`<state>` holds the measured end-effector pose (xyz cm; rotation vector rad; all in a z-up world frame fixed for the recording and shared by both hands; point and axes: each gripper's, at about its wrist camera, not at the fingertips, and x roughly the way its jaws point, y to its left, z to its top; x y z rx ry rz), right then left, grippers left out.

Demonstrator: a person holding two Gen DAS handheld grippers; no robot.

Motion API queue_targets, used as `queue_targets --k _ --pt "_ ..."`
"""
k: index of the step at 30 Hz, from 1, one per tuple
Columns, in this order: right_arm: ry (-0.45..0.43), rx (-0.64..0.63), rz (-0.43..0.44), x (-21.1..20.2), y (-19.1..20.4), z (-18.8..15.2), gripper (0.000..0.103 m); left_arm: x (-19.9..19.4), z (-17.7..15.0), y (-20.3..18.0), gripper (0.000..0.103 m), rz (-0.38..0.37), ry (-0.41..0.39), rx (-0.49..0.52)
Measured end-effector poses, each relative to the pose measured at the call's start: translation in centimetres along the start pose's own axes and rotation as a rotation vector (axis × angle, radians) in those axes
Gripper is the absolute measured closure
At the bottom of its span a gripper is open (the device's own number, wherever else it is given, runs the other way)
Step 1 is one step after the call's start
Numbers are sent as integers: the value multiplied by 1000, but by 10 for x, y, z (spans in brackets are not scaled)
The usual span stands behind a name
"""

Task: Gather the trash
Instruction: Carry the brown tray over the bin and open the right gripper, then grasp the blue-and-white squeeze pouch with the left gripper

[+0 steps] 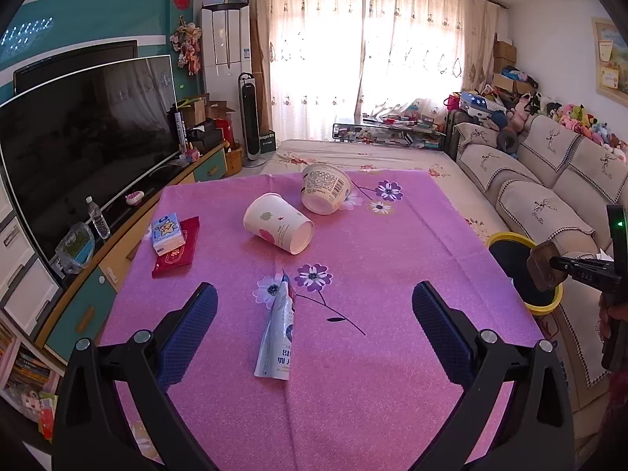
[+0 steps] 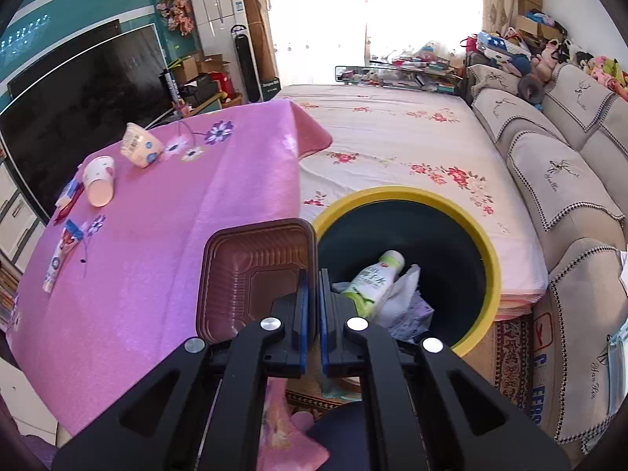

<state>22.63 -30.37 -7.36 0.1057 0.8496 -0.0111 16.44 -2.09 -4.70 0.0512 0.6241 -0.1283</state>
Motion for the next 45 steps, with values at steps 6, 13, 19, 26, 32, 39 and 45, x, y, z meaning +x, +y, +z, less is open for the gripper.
queue_targets --k 6,13,19,26,32,39,45 --pt "44 28 -36 28 -40 10 99 9 2 -12 5 8 17 7" --pt "77 100 -100 61 -76 11 65 18 7 -24 5 8 30 20" --pt "31 123 -76 46 -68 5 60 25 7 -28 5 7 44 24" --pt "-40 58 13 11 -21 -5 47 37 -13 -20 5 6 100 14" --pt "-47 22 74 4 15 -10 43 53 -31 4 5 39 145 10" --pt "-28 8 106 12 34 -14 43 98 -40 33 5 63 201 -20" --pt "-20 0 120 15 41 -15 41 136 -42 41 15 78 244 -19"
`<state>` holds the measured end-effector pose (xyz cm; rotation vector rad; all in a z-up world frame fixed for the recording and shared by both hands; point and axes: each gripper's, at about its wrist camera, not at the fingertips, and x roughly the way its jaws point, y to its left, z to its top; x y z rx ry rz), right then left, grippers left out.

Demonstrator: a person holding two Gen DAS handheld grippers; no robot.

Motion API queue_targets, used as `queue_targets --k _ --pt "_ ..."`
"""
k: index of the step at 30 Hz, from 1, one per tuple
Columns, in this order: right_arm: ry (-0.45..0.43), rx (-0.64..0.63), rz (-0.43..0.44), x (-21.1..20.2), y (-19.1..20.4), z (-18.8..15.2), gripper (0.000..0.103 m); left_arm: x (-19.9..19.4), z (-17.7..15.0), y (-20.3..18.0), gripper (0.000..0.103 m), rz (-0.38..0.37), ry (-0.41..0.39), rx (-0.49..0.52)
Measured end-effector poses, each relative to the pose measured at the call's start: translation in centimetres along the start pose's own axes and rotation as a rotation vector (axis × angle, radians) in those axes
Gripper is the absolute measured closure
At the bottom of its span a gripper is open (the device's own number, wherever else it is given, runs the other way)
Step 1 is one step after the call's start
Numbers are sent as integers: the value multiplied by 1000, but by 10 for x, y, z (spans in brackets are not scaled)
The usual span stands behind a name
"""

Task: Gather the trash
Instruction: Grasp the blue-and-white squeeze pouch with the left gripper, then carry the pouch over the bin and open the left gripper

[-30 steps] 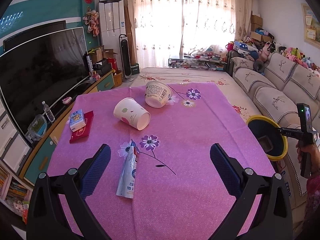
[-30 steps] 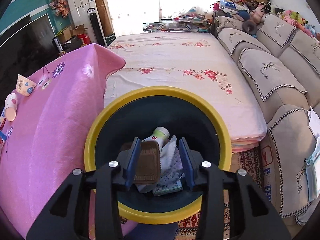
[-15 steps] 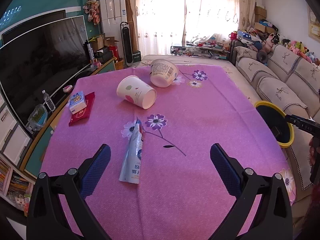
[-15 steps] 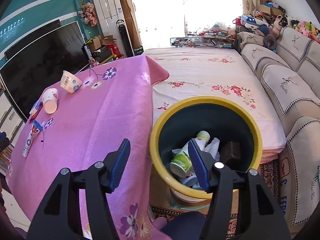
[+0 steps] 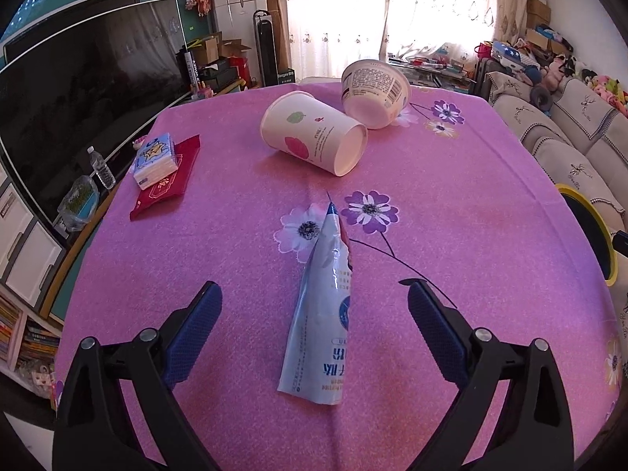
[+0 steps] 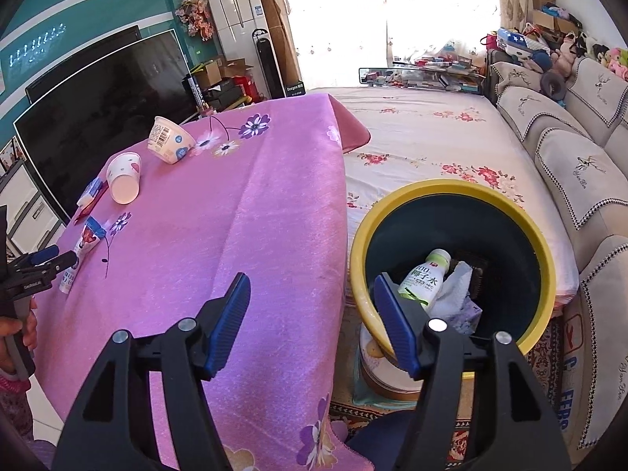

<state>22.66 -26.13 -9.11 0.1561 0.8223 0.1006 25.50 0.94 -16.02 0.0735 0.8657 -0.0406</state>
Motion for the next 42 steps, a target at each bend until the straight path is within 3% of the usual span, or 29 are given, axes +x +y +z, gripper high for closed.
queue_targets --k 3,13,15,19,21,26,34,42 --pt "4 1 5 2 1 0 40 12 4 -2 28 0 23 0" --pt "12 20 16 6 -6 0 40 28 6 -6 43 -4 59 -14" --pt "15 22 20 6 -6 -1 40 30 3 -7 53 -10 69 -23" --pt "17 25 23 5 -7 -3 40 29 2 -6 62 -12 66 -32" --pt "16 26 24 4 -8 -4 40 27 0 -6 73 -18 64 -35" --pt "8 31 27 1 -9 -5 40 20 -4 -12 79 -22 48 -19" --pt "-12 46 11 -9 -15 -7 40 -10 -2 -35 79 -53 -12 30" --pt "-39 66 -38 -22 -32 -11 40 -41 10 -83 79 -140 -70 113"
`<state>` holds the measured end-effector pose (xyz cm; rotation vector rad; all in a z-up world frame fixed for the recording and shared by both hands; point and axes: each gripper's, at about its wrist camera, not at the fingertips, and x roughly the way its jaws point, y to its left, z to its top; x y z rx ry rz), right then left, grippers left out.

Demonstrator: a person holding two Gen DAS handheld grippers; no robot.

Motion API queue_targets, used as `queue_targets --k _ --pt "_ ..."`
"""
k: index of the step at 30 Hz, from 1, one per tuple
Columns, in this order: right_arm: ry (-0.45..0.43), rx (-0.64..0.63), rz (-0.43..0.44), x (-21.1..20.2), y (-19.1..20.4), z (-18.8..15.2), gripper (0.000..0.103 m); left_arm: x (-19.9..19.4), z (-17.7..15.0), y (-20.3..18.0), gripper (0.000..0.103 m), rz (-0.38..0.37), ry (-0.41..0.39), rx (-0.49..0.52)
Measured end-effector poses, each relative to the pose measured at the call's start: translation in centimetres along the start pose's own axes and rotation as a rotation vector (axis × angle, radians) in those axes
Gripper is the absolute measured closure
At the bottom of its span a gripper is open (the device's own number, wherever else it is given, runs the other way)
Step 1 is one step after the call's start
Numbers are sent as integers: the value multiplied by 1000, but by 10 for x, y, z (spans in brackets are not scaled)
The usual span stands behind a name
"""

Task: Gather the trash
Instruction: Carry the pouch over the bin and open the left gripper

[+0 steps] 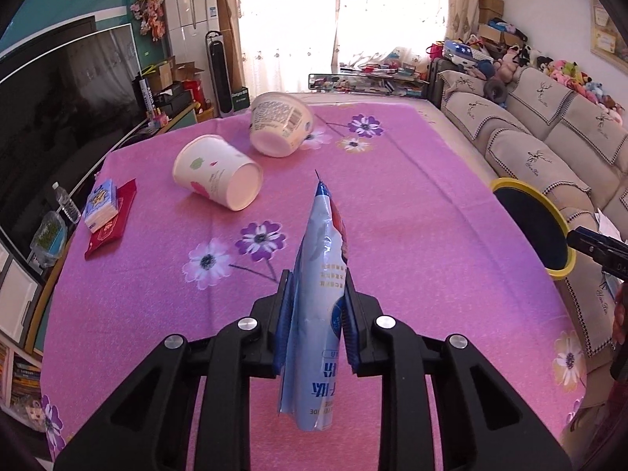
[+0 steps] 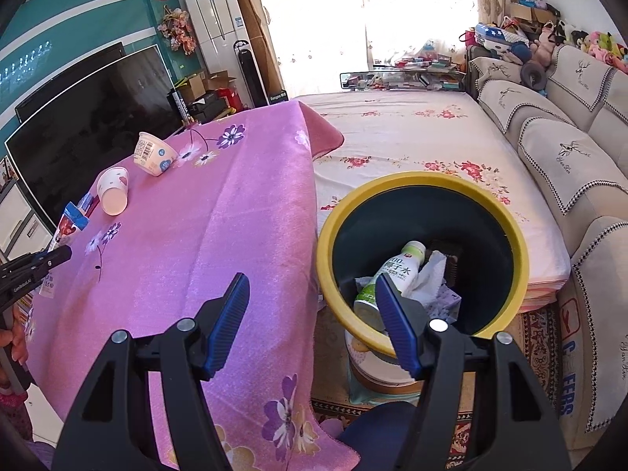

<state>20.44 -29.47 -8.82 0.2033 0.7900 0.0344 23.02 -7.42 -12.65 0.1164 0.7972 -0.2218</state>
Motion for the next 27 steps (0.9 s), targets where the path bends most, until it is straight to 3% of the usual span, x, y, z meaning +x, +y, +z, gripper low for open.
queue_targets --k 9,19,27 --pt "-54 34 -62 -25 -37 2 40 7 36 -87 79 -135 -27 81" --pt "-84 75 -120 -45 -88 2 39 54 76 -222 79 -307 38 241" --pt "-87 144 -163 -47 -129 -6 38 104 100 -316 79 -379 95 337"
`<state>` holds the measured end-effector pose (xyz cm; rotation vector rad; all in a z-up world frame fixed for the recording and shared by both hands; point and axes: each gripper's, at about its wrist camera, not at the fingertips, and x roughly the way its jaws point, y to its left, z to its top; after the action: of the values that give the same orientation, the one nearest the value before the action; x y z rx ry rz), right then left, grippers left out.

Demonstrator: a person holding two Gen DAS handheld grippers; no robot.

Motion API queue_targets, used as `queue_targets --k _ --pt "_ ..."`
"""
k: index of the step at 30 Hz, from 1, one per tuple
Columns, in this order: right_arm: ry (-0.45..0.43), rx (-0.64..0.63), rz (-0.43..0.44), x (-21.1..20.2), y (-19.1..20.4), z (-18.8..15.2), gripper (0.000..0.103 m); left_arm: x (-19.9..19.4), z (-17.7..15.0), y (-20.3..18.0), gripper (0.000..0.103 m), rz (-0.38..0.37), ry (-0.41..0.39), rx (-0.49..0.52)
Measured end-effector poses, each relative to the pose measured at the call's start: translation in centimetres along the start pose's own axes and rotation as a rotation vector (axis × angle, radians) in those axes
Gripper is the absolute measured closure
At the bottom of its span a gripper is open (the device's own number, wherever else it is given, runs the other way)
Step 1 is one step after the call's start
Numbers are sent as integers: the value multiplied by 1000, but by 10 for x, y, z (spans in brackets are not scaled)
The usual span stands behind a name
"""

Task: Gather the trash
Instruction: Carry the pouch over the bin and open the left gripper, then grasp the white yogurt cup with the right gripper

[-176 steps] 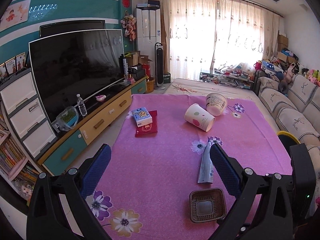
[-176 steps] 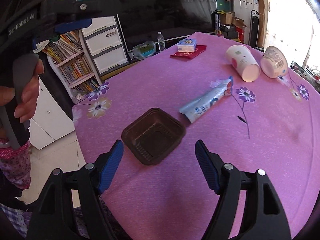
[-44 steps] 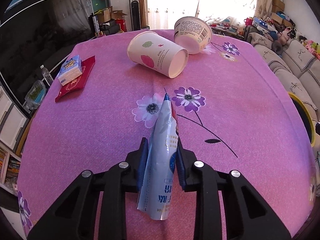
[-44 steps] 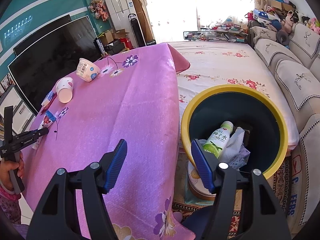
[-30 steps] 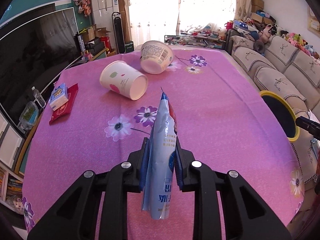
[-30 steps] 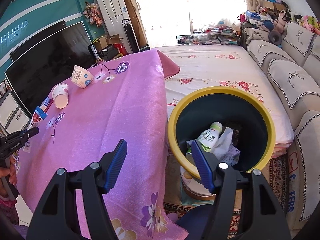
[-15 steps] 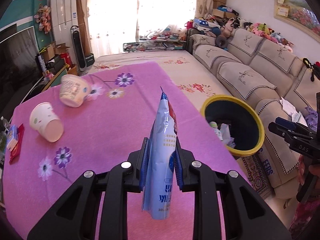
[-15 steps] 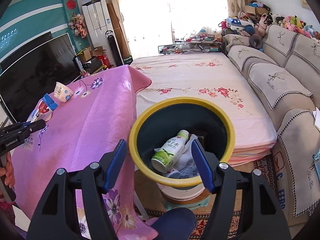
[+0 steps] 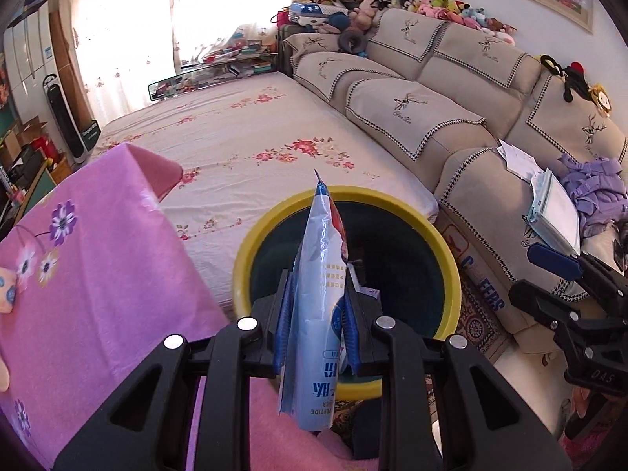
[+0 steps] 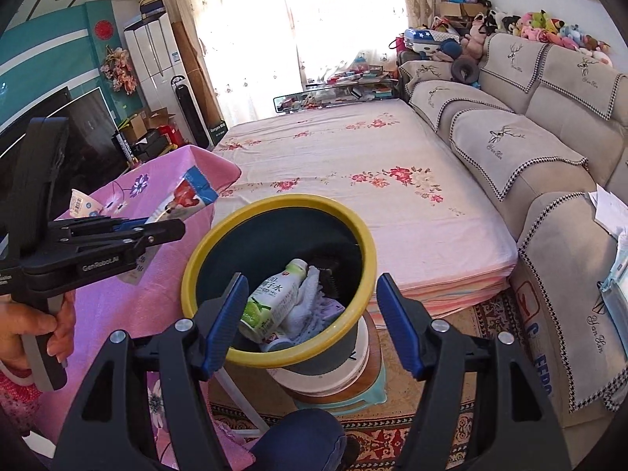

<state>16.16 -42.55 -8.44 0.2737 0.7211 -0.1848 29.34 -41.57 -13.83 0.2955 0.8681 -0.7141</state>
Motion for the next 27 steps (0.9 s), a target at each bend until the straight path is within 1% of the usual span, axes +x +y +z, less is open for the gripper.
queue_targets --k 4,5,6,8,10,12,15,18,20,22,24,27 --pt "7 29 -17 3 -14 -2 37 28 16 -20 76 -9 15 24" --pt "9 33 -22 3 -16 -3 37 34 18 -24 72 -13 21 28" --pt "9 36 -27 3 -17 -3 37 42 22 -25 52 -15 28 26" --pt "7 43 -36 1 -20 -3 36 49 24 -24 23 -2 30 6" --pt "3 44 -42 -2 -19 -4 36 46 22 -17 23 -4 28 -16" --pt "3 37 -42 -5 -14 -5 36 32 16 -9 23 -8 6 -33" --pt "9 9 -33 -6 -1 -5 35 -5 -2 14 22 -4 -38 -66" --pt "20 -23 2 -1 18 -1 35 -52 -28 42 19 14 -78 -114" --pt "32 -50 43 5 36 3 35 -84 -48 65 18 51 -109 -137" --pt "47 -92 82 12 57 9 35 -116 -72 87 16 108 -141 -164" --pt "58 -143 133 20 84 16 35 -146 -95 114 13 165 -171 -208" --pt "75 -212 216 35 128 26 34 -184 -133 155 13 250 -199 -284"
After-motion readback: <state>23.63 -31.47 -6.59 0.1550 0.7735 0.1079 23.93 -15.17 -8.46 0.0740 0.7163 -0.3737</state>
